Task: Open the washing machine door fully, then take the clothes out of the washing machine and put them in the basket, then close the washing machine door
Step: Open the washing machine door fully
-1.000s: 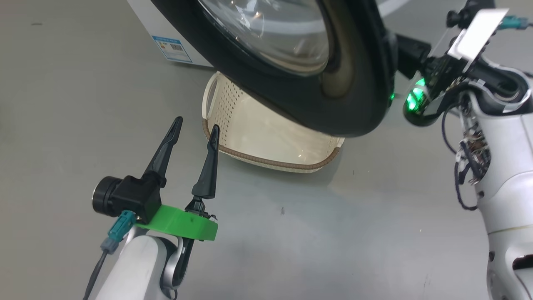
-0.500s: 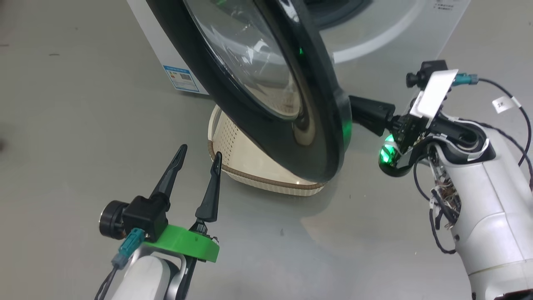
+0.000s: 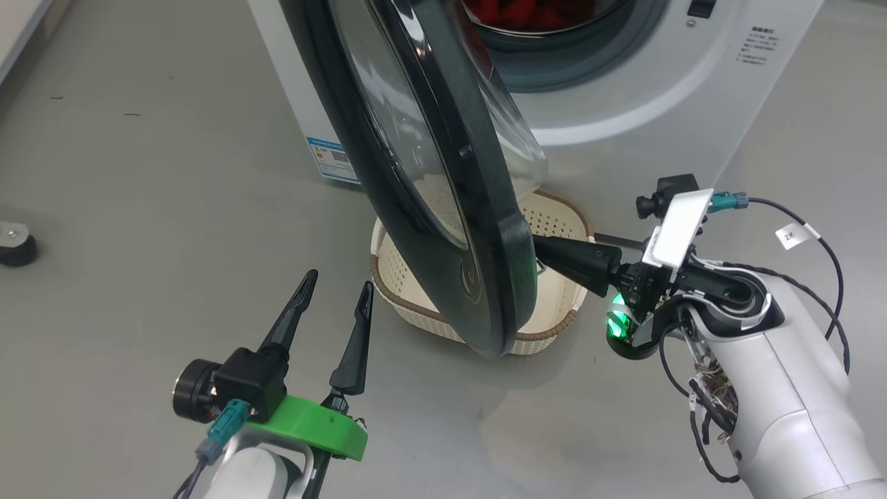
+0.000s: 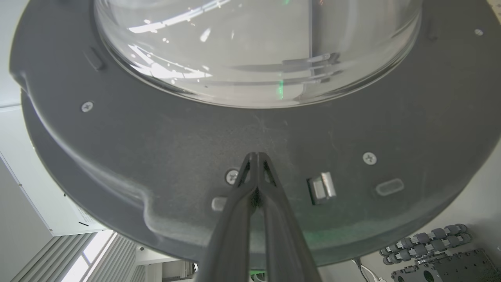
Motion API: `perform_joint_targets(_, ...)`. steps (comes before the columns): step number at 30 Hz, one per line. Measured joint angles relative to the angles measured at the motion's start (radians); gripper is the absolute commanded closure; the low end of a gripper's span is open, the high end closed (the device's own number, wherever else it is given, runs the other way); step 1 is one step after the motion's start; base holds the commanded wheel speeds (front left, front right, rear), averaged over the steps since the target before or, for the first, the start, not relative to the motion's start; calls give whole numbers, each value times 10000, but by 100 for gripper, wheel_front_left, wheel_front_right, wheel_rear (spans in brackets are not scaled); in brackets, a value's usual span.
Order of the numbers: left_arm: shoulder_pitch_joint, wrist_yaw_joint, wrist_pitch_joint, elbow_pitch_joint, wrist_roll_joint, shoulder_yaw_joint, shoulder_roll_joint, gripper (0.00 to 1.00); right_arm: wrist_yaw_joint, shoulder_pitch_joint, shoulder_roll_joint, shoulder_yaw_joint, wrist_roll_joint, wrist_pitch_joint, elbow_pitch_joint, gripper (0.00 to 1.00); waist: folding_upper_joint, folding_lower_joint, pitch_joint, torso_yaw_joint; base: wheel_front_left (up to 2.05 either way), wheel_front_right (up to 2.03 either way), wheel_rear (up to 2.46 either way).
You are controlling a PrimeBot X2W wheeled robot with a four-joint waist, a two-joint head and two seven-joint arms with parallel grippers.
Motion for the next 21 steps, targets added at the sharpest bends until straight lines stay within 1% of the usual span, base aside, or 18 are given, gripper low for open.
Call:
perform_joint_targets(16,251,56,0,27,-4,-29,21,0,54,890,44,934,153,-311,-587,100,0,0,-460,965,0,0,0)
perform_joint_targets(21,317,67,0,36,-6,2,23,0,54,1020,35,1363,456,-437,-848,100,-1,0,-536,1221,0,0,0)
